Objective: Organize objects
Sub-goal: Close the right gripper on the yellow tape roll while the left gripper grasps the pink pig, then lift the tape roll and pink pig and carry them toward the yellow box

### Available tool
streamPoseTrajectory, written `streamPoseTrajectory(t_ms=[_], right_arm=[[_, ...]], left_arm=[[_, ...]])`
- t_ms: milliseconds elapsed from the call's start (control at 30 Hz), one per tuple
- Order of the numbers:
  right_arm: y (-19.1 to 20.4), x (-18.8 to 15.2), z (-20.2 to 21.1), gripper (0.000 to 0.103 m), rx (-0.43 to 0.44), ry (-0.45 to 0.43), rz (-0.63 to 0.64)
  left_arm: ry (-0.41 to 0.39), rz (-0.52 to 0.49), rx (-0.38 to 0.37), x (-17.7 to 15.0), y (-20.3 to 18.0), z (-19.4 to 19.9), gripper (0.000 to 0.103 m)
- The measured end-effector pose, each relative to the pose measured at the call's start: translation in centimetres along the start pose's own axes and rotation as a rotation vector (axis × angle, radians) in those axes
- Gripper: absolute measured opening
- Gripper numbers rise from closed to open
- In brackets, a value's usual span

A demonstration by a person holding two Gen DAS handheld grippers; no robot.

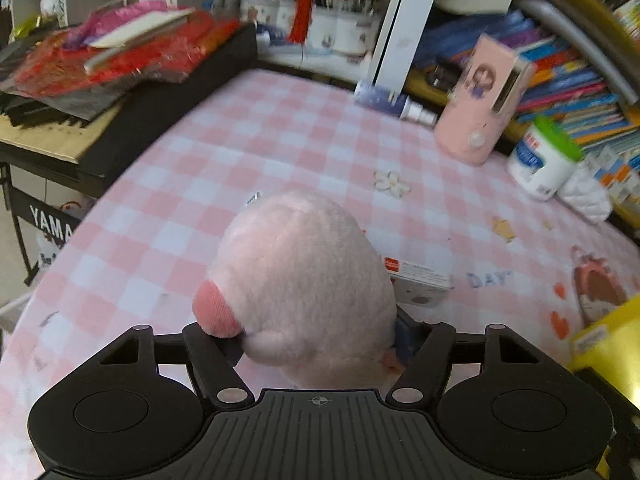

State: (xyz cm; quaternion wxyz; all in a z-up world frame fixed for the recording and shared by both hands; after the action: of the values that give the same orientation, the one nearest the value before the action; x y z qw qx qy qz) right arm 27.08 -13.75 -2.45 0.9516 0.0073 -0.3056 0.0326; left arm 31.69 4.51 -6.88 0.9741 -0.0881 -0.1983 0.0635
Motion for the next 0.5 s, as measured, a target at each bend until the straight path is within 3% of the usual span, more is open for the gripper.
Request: streamPoseTrajectory(t_ms=[267,500], right_arm=[[0.1,-1.1,2.6,0.092,0.027,-0.026,0.025],[1.1,-3.7,4.8,0.092,0.052,-0.017,0.035]], left_arm=[[-0.065,-0.04,-0.099,-4.2,1.1,5.4,0.069],[-0.066,-0.066,-0.119,-8.7,1.6,8.4,0.069]])
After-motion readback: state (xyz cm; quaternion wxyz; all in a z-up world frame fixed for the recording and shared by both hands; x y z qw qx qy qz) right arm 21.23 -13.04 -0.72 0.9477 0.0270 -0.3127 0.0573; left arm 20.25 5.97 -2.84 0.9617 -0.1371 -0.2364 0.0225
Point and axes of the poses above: each gripper's, at about its wrist camera, not at the fingertips, and z roughly against the way its jaws point, y to its left, x to its top, the point moved 3 cm from there along -z, roughly the way its jaws point, and after that the axes turned 15 degrees about y, right-handed, at the moved point
